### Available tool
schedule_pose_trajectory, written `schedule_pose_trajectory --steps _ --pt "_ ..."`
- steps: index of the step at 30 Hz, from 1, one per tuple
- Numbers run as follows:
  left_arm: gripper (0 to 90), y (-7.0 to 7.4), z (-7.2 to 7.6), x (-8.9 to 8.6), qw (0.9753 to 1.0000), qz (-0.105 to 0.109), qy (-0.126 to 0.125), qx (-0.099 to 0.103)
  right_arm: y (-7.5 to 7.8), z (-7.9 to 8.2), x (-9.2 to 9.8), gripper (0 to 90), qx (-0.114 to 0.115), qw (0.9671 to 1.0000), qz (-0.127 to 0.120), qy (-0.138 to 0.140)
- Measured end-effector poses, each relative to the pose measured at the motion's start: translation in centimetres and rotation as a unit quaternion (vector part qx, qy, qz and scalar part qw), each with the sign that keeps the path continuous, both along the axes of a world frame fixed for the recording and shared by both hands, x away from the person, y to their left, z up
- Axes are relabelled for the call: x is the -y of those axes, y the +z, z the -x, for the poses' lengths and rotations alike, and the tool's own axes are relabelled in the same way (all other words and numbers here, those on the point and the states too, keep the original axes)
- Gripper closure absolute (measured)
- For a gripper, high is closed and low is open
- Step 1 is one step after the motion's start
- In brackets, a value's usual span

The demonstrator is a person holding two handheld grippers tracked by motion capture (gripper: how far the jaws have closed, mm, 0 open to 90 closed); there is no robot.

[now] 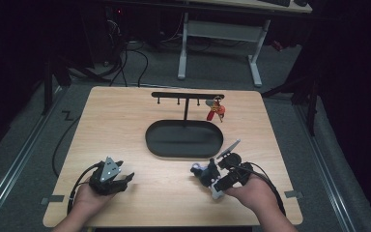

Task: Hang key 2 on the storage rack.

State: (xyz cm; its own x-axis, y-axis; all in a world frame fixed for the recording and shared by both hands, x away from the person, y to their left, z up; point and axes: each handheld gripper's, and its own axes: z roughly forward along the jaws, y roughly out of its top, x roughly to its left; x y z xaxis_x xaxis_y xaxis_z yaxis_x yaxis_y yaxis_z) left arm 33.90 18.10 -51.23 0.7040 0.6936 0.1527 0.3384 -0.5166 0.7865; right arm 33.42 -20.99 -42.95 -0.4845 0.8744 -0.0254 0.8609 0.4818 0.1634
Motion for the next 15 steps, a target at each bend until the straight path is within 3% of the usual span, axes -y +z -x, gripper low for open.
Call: schedule_pose_trajectory --steps 6,13,15 --pt "38.9 -0.1 -0.1 0.0 1.0 -0.001 -0.001 -0.003 -2.5 -0.5 -1.4 15.6 -0.028 0.9994 -0.003 0.018" --pt "39.0 0.0 -0.1 0.0 1.0 0.002 -0.004 -0.006 -4.4 -1.0 -1.7 17.7 -0.036 0.9991 -0.007 0.021" --pt "39.1 0.0 -0.1 0.0 1.0 0.004 -0.003 -0.006 -5.2 -1.4 -1.6 23.1 -0.046 0.9987 -0.011 0.019"
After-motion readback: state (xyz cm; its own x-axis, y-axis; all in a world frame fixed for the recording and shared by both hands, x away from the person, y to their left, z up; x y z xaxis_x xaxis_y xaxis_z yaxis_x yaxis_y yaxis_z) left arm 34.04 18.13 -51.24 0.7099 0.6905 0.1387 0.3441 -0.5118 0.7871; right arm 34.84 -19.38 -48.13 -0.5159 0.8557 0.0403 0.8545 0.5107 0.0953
